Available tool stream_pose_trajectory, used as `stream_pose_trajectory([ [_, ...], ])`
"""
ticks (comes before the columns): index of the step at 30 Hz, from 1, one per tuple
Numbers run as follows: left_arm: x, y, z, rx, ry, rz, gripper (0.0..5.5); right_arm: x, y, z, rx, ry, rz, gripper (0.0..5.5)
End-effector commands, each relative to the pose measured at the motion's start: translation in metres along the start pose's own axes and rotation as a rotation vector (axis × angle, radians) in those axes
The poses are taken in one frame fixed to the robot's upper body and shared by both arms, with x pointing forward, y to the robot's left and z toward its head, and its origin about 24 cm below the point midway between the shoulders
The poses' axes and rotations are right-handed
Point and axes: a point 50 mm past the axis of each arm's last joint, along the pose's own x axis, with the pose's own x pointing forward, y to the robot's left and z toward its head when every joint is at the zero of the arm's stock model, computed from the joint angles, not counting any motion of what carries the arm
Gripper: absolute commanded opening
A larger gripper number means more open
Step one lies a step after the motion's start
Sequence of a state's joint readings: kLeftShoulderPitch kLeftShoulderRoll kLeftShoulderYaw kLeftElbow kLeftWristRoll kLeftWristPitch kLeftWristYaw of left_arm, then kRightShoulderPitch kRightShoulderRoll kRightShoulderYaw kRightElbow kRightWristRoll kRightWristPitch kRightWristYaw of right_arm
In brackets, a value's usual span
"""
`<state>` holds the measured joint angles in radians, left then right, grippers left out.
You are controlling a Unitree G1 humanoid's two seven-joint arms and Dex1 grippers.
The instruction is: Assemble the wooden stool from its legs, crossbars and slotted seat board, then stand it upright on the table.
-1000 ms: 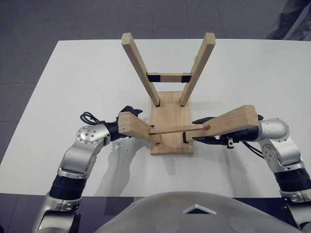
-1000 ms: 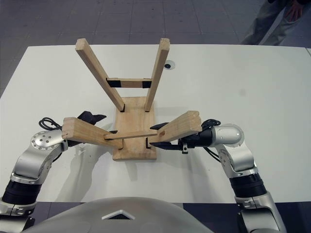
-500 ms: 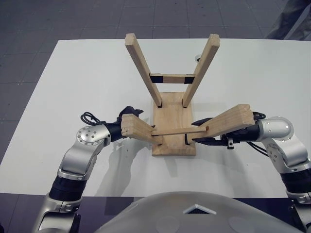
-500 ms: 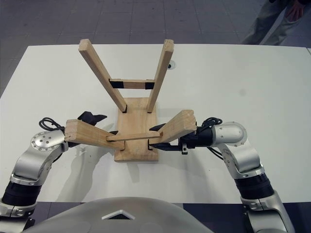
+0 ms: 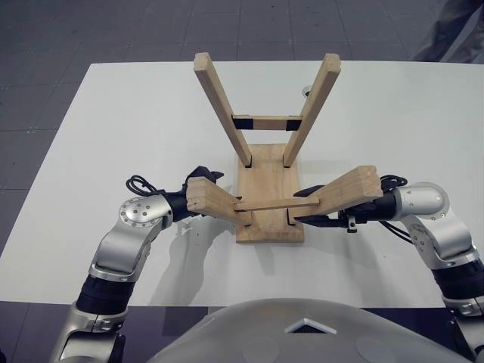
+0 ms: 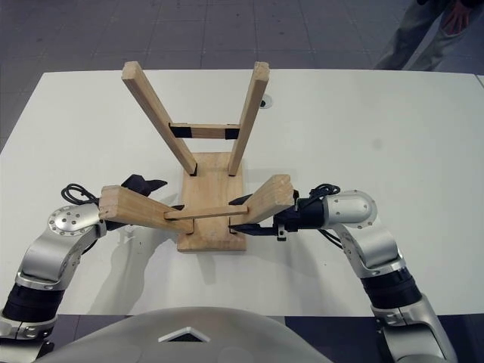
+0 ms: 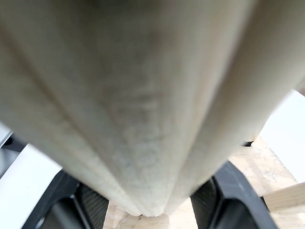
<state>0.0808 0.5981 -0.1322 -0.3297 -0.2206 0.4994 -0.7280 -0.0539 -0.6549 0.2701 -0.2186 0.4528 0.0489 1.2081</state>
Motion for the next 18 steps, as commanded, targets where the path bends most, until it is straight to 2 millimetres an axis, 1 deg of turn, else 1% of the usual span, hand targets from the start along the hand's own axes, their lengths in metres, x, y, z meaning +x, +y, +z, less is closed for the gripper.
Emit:
stream_pose_trajectory([
  [1,0.0,0.0,0.003,0.007,-0.003,0.0,3.98,0.006,0.014,-0.038,0.145,0.14,0.022,2.03],
  [6,-0.004,0.003,0.006,0.006,-0.019,0.025,3.98,0.006,0.011,-0.039,0.138,0.136,0.009,2.03],
  [8,-0.01,0.011,0.013,0.013,-0.049,0.073,3.98,0.006,0.011,-0.039,0.135,0.133,0.006,2.03],
  [9,-0.015,0.017,0.019,0.017,-0.075,0.115,3.98,0.007,0.011,-0.038,0.133,0.131,0.005,2.03],
  [10,-0.022,0.025,0.029,0.028,-0.113,0.162,3.98,0.007,0.011,-0.038,0.132,0.13,0.001,2.03],
  [12,-0.041,0.042,0.052,0.071,-0.202,0.276,3.98,0.007,0.009,-0.039,0.123,0.133,-0.02,2.03],
  [14,-0.066,0.059,0.077,0.115,-0.292,0.41,3.98,0.009,0.008,-0.04,0.118,0.131,-0.031,2.03],
  [15,-0.081,0.067,0.092,0.132,-0.35,0.484,3.98,0.01,0.009,-0.04,0.117,0.132,-0.036,2.03],
  [16,-0.095,0.071,0.109,0.147,-0.417,0.551,3.98,0.011,0.009,-0.041,0.116,0.133,-0.042,2.03],
  [17,-0.107,0.071,0.127,0.158,-0.498,0.612,3.98,0.011,0.009,-0.042,0.116,0.133,-0.048,2.03],
  [18,-0.115,0.067,0.141,0.157,-0.566,0.651,3.98,0.012,0.009,-0.043,0.116,0.133,-0.053,2.03],
])
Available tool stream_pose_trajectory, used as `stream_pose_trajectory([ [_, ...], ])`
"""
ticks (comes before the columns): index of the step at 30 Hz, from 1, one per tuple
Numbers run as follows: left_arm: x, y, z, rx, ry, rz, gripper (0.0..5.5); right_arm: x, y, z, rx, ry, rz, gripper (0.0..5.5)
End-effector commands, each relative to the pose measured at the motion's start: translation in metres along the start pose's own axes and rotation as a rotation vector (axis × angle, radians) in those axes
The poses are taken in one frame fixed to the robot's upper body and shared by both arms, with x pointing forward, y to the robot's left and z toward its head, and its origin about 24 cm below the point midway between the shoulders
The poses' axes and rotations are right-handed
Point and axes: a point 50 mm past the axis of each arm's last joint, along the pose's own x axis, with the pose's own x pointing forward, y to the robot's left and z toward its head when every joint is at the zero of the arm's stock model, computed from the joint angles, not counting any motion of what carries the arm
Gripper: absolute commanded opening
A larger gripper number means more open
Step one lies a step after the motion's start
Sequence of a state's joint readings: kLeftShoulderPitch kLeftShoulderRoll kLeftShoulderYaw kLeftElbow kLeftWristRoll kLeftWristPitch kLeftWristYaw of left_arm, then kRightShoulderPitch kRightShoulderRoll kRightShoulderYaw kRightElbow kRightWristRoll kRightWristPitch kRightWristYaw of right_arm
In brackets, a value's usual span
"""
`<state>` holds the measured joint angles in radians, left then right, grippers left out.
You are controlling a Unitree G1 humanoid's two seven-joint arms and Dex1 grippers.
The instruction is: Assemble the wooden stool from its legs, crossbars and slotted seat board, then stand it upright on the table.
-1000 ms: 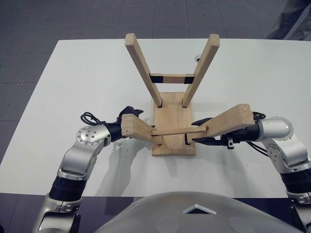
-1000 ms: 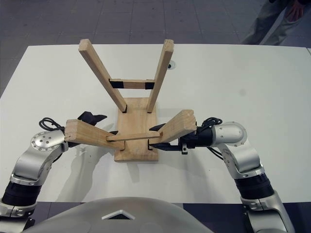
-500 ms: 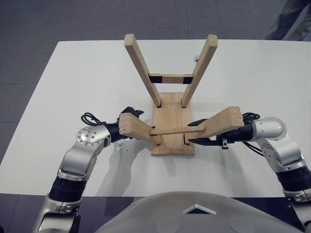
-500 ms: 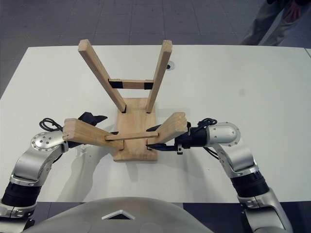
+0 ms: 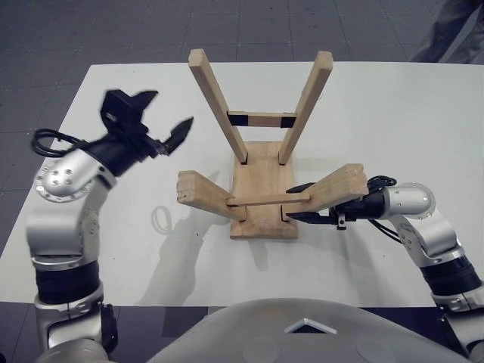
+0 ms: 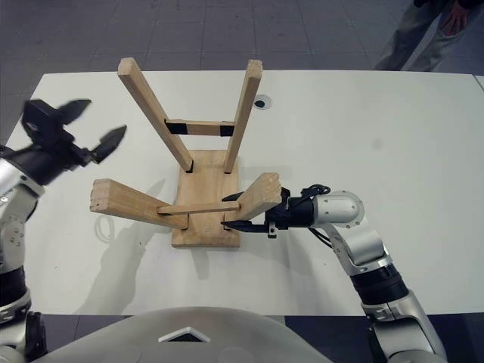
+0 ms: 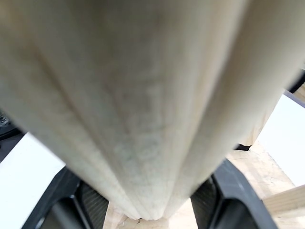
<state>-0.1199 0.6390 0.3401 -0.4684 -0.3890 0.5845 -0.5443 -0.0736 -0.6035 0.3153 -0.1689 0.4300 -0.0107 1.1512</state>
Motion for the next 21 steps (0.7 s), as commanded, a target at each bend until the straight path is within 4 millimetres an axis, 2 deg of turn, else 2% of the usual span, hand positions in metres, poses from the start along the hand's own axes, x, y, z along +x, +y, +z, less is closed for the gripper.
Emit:
stream_pose_trajectory([
  [1,-0.008,0.007,0.068,0.014,-0.247,0.178,3.98,-0.003,0.013,-0.039,0.131,0.173,-0.022,2.03],
  [3,-0.012,-0.01,0.093,0.01,-0.342,0.226,3.98,-0.002,0.012,-0.041,0.128,0.175,-0.034,2.03],
  [4,-0.015,-0.024,0.104,0.019,-0.397,0.223,3.98,-0.001,0.011,-0.041,0.126,0.175,-0.042,2.03],
  [6,-0.017,-0.052,0.117,-0.018,-0.476,0.204,3.98,-0.001,0.009,-0.043,0.119,0.177,-0.062,2.03],
  [10,-0.007,-0.085,0.115,-0.161,-0.466,0.091,3.98,0.0,0.008,-0.045,0.118,0.177,-0.081,2.03],
  [13,-0.002,-0.116,0.113,-0.262,-0.404,-0.07,3.98,-0.001,0.007,-0.045,0.115,0.177,-0.086,2.03],
  [20,0.004,-0.16,0.116,-0.259,-0.33,-0.16,3.98,0.0,0.004,-0.045,0.109,0.173,-0.096,2.03],
  [21,0.004,-0.166,0.116,-0.266,-0.324,-0.178,3.8,0.0,0.004,-0.045,0.109,0.173,-0.097,2.03],
])
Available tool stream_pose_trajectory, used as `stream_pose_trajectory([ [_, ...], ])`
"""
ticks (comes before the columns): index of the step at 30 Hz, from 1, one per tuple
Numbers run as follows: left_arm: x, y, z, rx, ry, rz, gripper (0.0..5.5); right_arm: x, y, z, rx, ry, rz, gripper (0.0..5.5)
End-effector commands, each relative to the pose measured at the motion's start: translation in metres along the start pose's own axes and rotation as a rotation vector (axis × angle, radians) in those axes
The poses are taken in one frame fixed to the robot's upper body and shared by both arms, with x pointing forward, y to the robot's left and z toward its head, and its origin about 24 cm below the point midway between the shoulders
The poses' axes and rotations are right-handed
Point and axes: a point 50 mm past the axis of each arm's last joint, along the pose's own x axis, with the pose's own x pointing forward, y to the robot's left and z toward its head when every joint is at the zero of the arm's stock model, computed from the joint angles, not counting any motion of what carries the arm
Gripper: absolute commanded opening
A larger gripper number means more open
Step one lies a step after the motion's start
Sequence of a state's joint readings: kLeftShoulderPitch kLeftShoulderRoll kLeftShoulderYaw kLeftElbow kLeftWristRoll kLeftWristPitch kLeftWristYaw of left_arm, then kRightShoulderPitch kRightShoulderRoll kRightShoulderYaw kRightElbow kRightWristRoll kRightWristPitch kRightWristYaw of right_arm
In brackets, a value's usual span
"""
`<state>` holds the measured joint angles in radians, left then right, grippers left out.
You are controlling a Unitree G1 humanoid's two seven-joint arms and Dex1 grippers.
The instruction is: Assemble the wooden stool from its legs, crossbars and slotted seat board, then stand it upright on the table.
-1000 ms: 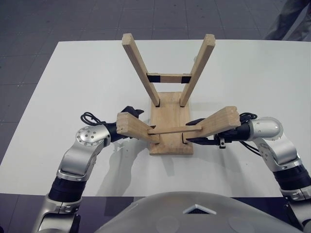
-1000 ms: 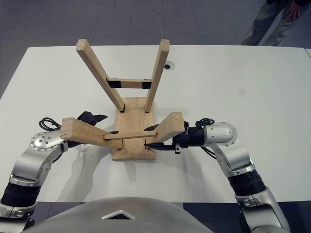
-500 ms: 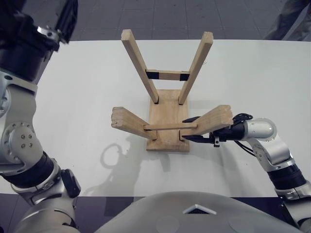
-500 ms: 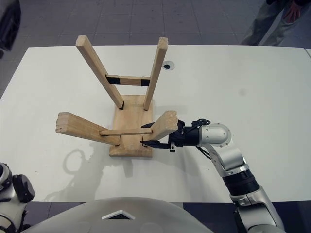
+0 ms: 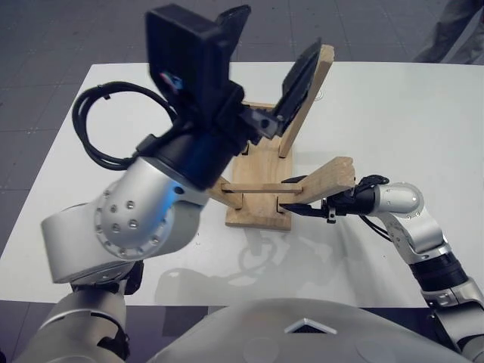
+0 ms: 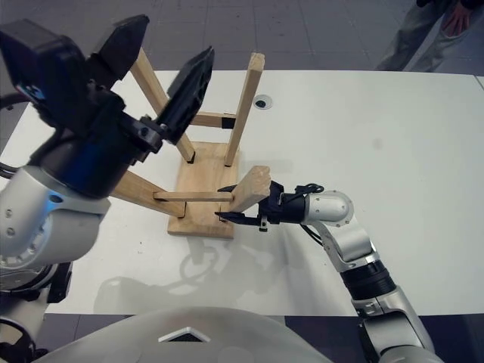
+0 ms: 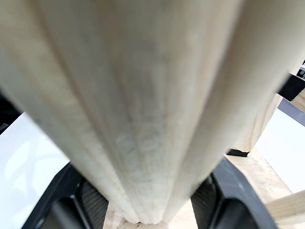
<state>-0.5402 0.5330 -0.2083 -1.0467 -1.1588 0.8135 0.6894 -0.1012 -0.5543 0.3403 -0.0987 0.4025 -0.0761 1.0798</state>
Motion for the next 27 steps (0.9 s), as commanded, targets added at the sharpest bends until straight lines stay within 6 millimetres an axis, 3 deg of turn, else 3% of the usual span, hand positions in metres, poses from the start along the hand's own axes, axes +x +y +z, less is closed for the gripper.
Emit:
stream_pose_trajectory([
  [1,0.003,-0.02,-0.006,-0.005,0.028,-0.037,3.59,-0.011,0.012,-0.039,0.125,0.203,-0.025,2.03],
  [6,-0.002,-0.032,-0.026,-0.021,0.12,-0.005,2.83,-0.011,0.011,-0.037,0.122,0.202,-0.029,2.03],
  [18,-0.012,-0.032,-0.056,0.116,0.229,0.149,0.72,-0.013,0.012,-0.036,0.121,0.199,-0.031,2.03],
  [27,-0.029,-0.038,-0.086,0.128,0.39,0.127,0.72,-0.013,0.014,-0.035,0.124,0.198,-0.037,2.03],
])
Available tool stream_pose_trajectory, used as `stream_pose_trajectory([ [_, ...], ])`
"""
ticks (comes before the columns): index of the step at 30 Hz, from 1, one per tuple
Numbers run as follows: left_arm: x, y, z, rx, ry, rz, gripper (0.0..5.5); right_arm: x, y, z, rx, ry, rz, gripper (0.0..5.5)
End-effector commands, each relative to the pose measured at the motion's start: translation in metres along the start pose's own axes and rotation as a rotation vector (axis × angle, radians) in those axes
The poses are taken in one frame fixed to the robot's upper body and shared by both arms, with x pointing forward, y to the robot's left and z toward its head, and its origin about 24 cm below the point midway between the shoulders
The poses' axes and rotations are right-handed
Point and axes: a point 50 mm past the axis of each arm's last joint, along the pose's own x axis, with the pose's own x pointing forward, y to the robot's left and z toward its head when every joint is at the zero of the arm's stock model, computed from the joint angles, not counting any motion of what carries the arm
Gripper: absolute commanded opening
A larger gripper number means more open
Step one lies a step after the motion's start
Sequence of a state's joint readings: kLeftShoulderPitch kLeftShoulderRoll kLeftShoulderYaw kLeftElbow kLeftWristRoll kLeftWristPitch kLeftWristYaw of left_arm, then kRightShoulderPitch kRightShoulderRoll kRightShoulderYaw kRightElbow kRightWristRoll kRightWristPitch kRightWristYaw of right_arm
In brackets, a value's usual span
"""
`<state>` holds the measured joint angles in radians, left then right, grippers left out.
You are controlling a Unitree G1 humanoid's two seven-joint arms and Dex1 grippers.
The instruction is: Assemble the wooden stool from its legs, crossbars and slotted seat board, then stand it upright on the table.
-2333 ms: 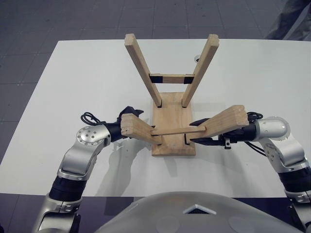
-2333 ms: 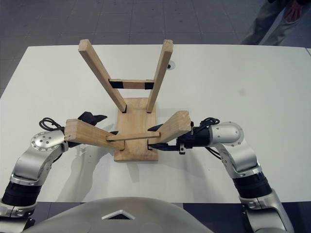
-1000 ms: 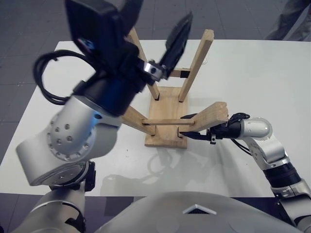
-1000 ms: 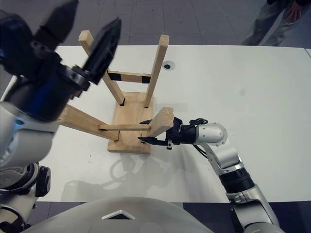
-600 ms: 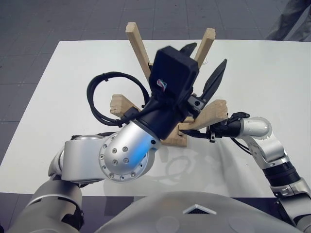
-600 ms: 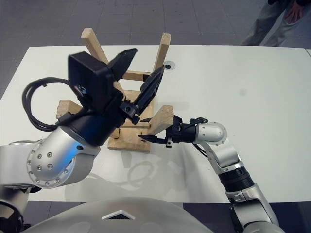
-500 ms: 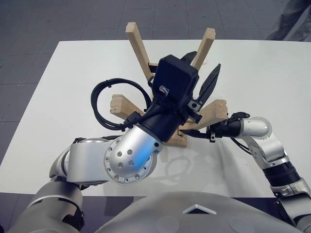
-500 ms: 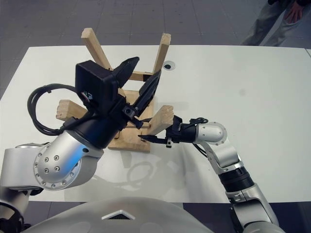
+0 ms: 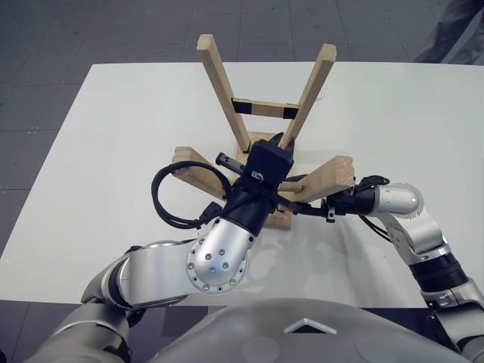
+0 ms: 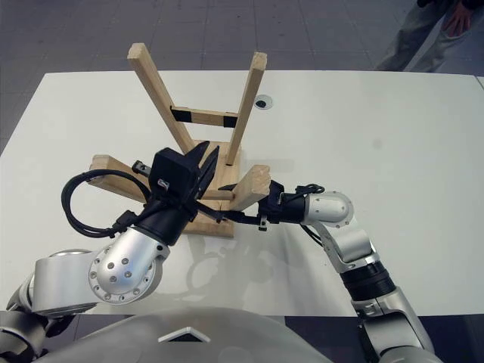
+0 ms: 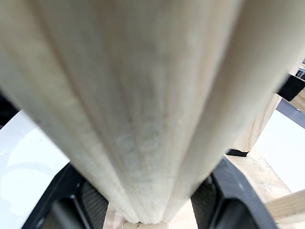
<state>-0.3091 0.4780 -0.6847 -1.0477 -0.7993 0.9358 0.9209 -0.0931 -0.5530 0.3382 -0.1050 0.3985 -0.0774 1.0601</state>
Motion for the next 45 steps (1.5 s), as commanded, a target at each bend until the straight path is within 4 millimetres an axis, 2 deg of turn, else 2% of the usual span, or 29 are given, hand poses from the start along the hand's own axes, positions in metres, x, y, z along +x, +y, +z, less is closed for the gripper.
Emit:
stream_pose_trajectory([
  [1,-0.002,-0.006,-0.011,0.007,0.052,-0.027,0.72,-0.013,0.013,-0.035,0.123,0.199,-0.017,2.03],
  [3,-0.003,-0.009,-0.016,-0.005,0.074,-0.041,0.72,-0.013,0.013,-0.035,0.124,0.199,-0.018,2.03],
  [6,-0.002,-0.01,-0.011,-0.041,0.041,-0.038,0.72,-0.013,0.013,-0.035,0.124,0.199,-0.019,2.03],
  [11,0.005,-0.008,0.022,-0.16,-0.189,-0.024,0.72,-0.013,0.014,-0.035,0.126,0.199,-0.019,2.03],
  [15,0.005,-0.003,0.03,-0.182,-0.26,0.002,0.72,-0.014,0.015,-0.035,0.127,0.199,-0.02,2.03],
  [17,0.004,-0.001,0.015,-0.166,-0.169,0.024,0.72,-0.013,0.015,-0.035,0.127,0.199,-0.02,2.03],
  [21,-0.002,-0.003,-0.039,-0.164,0.143,0.029,0.72,-0.013,0.015,-0.034,0.129,0.198,-0.021,2.03],
  [23,-0.006,-0.01,-0.068,-0.198,0.306,0.009,0.72,-0.013,0.015,-0.034,0.131,0.197,-0.023,2.03],
  [25,-0.01,-0.018,-0.084,-0.243,0.401,-0.009,0.72,-0.013,0.015,-0.034,0.132,0.197,-0.021,2.03],
  [35,-0.011,-0.02,-0.086,-0.307,0.419,-0.011,0.72,-0.012,0.016,-0.034,0.134,0.193,-0.026,2.03],
  [37,-0.011,-0.023,-0.083,-0.302,0.399,-0.017,0.72,-0.012,0.017,-0.034,0.135,0.193,-0.025,2.03],
  [38,-0.008,-0.022,-0.074,-0.276,0.338,-0.028,0.72,-0.012,0.017,-0.034,0.136,0.193,-0.025,2.03],
  [42,-0.001,-0.017,-0.02,-0.282,0.028,-0.112,0.72,-0.011,0.018,-0.037,0.143,0.198,-0.023,2.03],
  [45,0.007,0.002,0.011,-0.296,-0.148,-0.072,0.72,-0.009,0.018,-0.04,0.15,0.213,-0.007,2.03],
])
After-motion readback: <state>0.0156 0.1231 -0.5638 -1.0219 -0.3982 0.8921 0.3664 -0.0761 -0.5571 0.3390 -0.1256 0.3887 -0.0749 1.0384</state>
